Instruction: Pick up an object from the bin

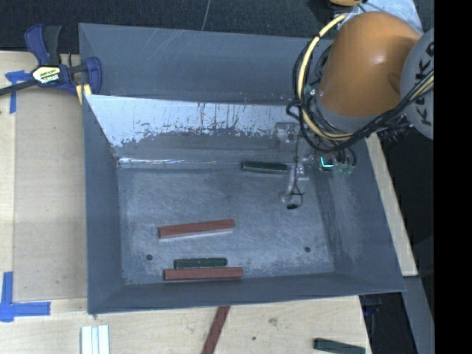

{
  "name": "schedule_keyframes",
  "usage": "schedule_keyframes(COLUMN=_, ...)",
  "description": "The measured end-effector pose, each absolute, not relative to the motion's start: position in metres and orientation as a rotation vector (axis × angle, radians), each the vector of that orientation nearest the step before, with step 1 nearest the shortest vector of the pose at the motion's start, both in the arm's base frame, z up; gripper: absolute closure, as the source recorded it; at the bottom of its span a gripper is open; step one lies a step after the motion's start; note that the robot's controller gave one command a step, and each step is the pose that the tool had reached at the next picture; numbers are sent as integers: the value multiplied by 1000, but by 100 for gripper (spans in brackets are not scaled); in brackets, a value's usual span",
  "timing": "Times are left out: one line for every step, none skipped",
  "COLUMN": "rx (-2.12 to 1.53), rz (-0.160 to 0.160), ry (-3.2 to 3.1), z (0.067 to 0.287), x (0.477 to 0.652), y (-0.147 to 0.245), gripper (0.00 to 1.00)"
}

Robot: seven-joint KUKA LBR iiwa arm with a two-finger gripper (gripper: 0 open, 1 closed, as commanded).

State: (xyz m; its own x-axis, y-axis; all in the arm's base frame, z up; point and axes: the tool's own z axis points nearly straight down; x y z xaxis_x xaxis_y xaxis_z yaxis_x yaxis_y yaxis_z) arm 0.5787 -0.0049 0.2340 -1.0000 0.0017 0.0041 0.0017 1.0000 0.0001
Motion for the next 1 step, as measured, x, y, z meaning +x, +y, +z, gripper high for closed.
schedule_keyframes(rx=-3, rz=0, ry=-3146, z=238, x=580, y=-5, gripper=0)
